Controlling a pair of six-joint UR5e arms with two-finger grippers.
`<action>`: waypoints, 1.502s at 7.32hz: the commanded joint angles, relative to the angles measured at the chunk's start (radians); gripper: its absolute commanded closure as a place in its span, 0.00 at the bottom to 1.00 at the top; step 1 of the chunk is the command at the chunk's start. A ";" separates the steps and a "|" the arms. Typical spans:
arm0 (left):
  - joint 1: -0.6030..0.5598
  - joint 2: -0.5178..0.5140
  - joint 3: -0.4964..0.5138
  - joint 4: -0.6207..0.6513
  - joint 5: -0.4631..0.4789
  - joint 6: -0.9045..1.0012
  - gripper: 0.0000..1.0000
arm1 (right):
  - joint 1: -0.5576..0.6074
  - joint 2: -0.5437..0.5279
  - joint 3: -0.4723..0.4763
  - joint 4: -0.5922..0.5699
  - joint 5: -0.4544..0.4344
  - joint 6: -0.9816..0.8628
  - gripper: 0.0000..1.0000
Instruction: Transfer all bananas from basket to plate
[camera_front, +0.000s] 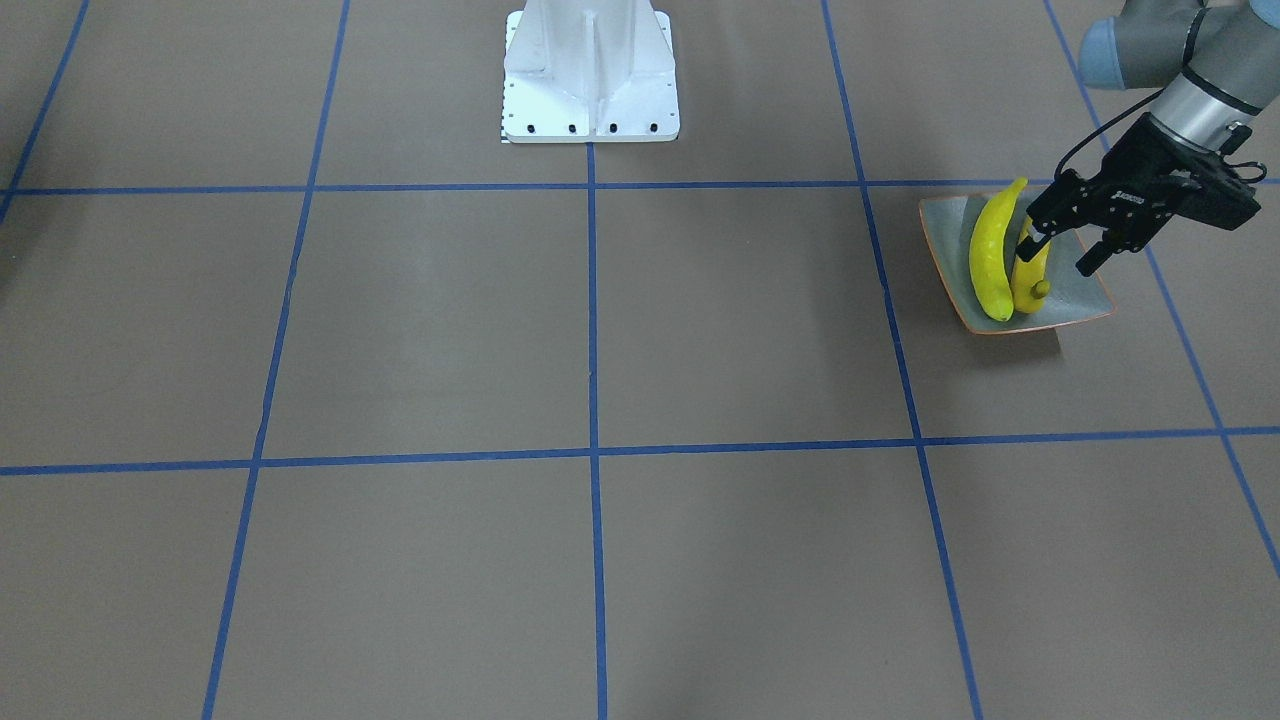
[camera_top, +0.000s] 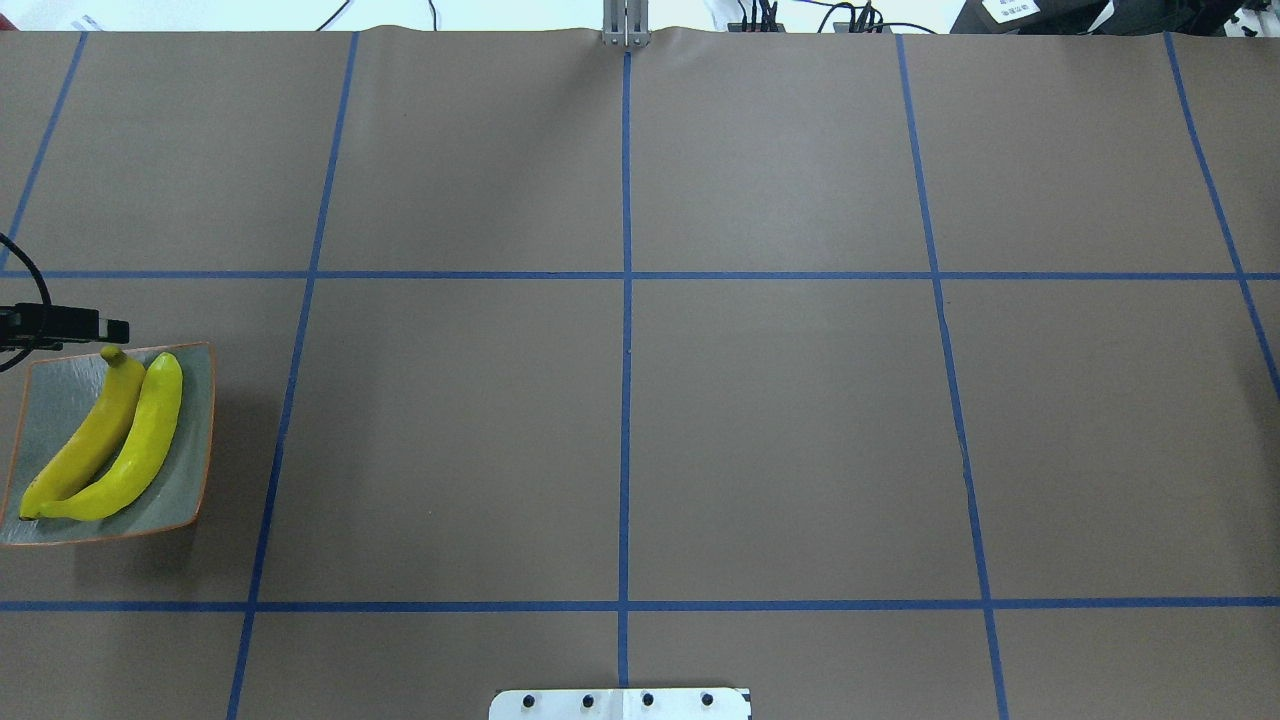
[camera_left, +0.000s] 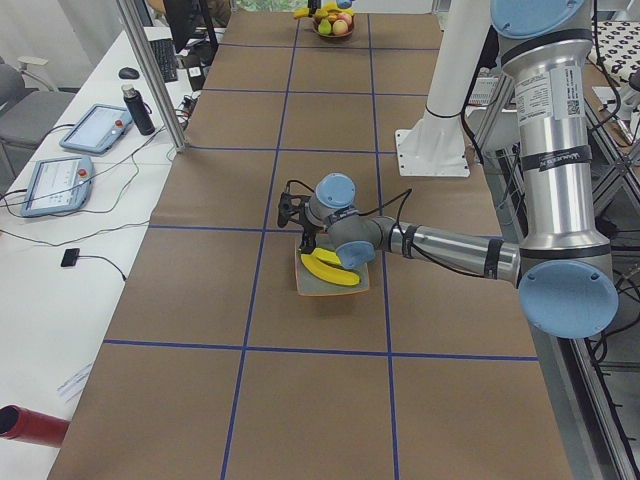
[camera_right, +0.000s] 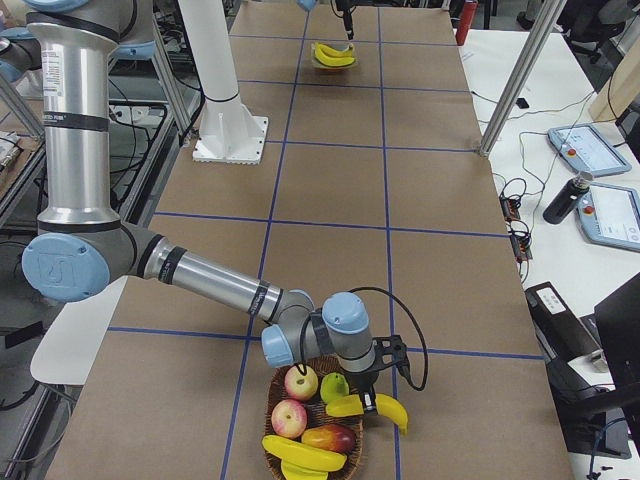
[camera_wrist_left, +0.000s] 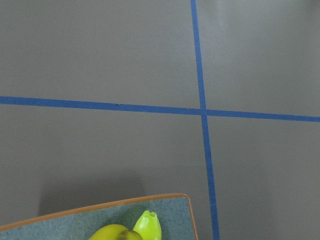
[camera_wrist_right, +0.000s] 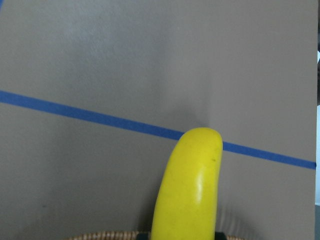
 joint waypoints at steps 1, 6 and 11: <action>0.000 -0.050 -0.006 -0.006 -0.006 -0.010 0.00 | 0.018 0.058 0.127 -0.142 0.022 0.015 1.00; 0.142 -0.392 0.025 -0.013 -0.011 -0.172 0.00 | -0.130 0.250 0.360 -0.154 0.317 0.087 1.00; 0.230 -0.642 0.047 -0.004 0.062 -0.577 0.00 | -0.489 0.448 0.574 -0.073 0.269 0.753 1.00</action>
